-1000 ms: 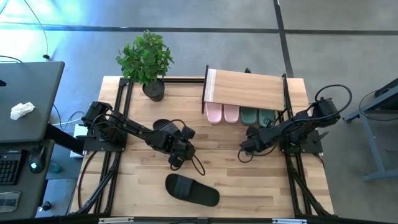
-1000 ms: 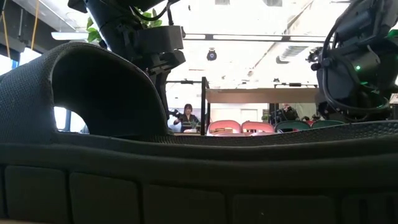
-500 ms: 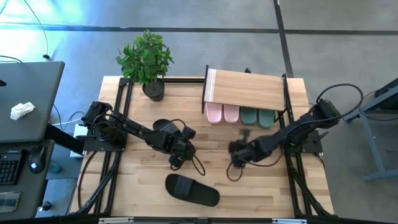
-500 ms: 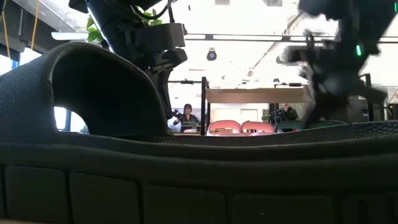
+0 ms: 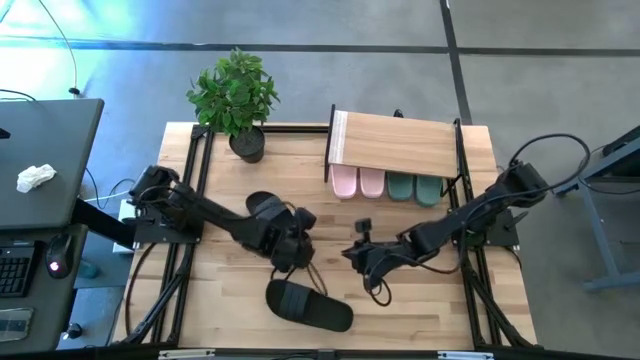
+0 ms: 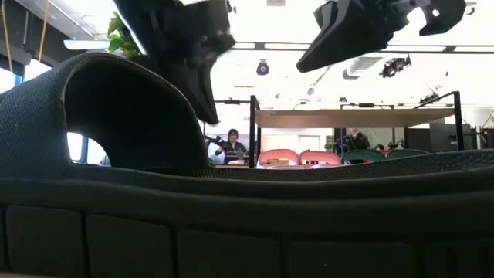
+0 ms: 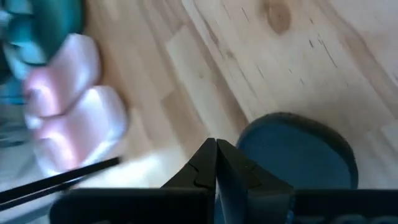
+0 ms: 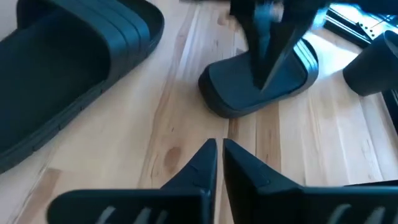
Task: Pick and place slides into the shelf
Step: Put the top black slide on the shelf
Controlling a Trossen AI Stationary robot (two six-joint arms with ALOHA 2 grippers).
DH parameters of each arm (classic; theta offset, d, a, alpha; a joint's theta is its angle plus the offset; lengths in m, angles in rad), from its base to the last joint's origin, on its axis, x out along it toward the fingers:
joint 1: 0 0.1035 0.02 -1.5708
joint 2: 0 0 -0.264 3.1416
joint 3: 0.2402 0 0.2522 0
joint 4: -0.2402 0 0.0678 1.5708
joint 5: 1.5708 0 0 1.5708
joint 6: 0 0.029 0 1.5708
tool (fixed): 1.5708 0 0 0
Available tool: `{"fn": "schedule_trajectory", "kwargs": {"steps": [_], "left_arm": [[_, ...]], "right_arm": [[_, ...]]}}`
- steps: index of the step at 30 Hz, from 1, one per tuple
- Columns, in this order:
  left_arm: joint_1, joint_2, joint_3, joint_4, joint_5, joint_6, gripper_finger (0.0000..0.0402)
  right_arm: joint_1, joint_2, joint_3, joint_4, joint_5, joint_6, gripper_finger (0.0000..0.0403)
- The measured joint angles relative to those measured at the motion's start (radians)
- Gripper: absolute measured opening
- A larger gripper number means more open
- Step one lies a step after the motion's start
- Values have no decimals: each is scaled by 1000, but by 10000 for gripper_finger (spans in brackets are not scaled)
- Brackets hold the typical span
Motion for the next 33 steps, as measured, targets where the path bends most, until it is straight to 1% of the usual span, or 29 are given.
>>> {"fn": "schedule_trajectory", "kwargs": {"steps": [4,7,14,17,19,21,24,27,31,33], "left_arm": [[-79,-1,74,-168,-168,-12,0],[-124,-1,104,-267,-255,-73,0],[-174,-56,93,-384,-311,-241,0],[-180,-99,56,-384,-318,-293,1],[-181,-125,30,-383,-318,-321,1],[-181,-156,-5,-354,-317,-333,1],[-177,-188,-49,-263,-293,-314,1],[-177,-200,-68,-177,-240,-255,1],[-178,-207,-71,-159,-218,-227,1],[-177,-208,-72,-165,-218,-222,1]], "right_arm": [[-3,38,0,33,8,-53,38],[-10,81,0,92,11,-144,64],[-35,189,-1,261,53,-422,122],[-40,235,2,337,81,-531,143],[-41,265,21,346,94,-573,155],[-42,300,50,353,93,-611,164],[-47,361,103,349,97,-674,172],[-61,415,167,296,95,-676,174],[-89,472,242,208,103,-681,175],[-104,490,274,182,86,-679,175]]}}
